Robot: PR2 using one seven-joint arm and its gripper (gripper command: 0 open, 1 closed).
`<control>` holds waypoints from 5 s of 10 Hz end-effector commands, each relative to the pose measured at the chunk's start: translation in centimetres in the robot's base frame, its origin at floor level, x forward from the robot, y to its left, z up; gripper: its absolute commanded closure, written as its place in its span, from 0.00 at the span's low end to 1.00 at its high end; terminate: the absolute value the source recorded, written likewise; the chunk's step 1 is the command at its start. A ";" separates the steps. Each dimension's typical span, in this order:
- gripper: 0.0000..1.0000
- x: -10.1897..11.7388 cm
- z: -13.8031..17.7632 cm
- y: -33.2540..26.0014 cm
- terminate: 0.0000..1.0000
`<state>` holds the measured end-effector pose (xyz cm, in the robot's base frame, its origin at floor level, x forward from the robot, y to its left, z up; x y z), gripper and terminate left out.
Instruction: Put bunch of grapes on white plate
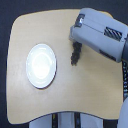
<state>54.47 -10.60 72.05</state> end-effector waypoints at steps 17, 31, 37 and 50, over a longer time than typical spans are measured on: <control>1.00 -7.5 16.5 13.3 0.00; 1.00 -10.0 7.6 29.4 0.00; 1.00 -8.1 6.2 27.7 0.00; 1.00 -8.3 4.6 23.7 0.00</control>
<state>45.74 14.08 76.51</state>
